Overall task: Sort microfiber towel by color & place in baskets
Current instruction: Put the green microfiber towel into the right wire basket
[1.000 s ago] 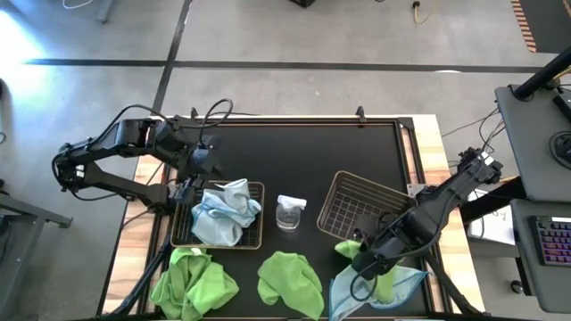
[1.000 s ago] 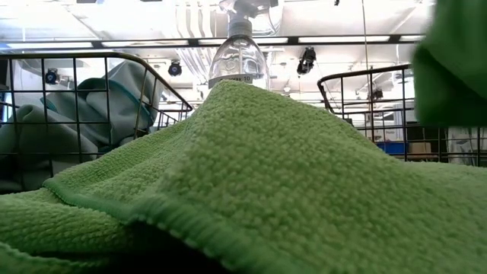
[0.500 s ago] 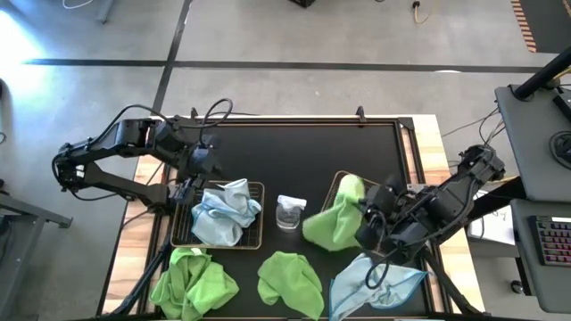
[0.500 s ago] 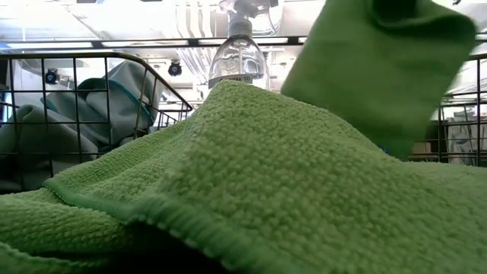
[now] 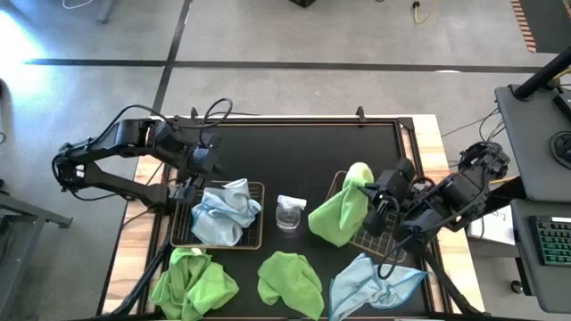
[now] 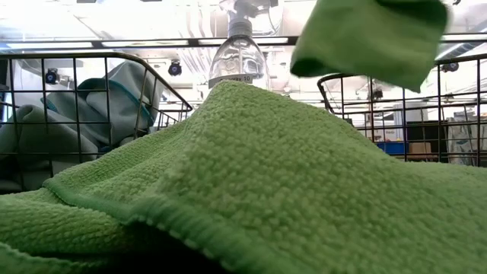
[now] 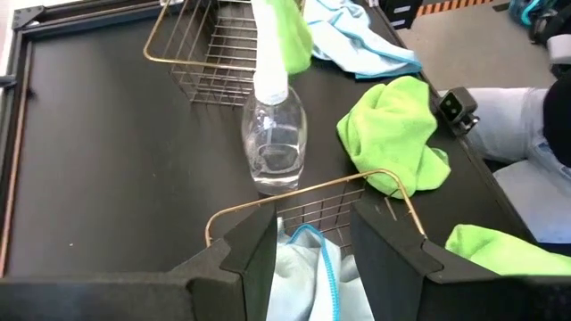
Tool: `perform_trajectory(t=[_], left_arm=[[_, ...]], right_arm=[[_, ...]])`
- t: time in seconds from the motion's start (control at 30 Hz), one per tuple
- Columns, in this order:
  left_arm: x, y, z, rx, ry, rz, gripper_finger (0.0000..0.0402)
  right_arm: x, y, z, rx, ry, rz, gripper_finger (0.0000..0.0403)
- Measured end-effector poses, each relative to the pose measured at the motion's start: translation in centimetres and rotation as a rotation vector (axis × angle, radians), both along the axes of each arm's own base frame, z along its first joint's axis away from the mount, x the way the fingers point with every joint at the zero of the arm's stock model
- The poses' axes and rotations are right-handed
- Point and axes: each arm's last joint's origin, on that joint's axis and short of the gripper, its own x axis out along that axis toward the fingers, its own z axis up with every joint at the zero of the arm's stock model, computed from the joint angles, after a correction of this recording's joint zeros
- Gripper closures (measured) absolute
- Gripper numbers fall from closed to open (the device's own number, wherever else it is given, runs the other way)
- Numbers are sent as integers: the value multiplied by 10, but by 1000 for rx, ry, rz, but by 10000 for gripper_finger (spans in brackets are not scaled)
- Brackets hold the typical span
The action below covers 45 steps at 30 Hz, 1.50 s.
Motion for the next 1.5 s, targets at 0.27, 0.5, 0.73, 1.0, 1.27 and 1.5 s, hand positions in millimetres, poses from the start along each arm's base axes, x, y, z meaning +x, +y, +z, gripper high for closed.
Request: perform_trajectory(t=[0.27,0.5,0.73,1.0,1.27,1.5], left_arm=[[0,1,0,29,2,32,274],[0,1,0,29,2,32,274],[0,1,0,25,3,36,274],[0,1,0,25,-1,36,274],[1,1,1,26,-16,37,274],[2,1,1,20,-17,42,274]], right_arm=[[-8,-8,20,-50,-59,19,394],[-12,-23,17,18,-55,-36,394],[-12,-31,-6,225,79,-70,394],[-12,-25,-38,442,285,-93,394],[-11,-22,-57,472,371,-127,394],[-7,-20,-60,473,391,-129,394]])
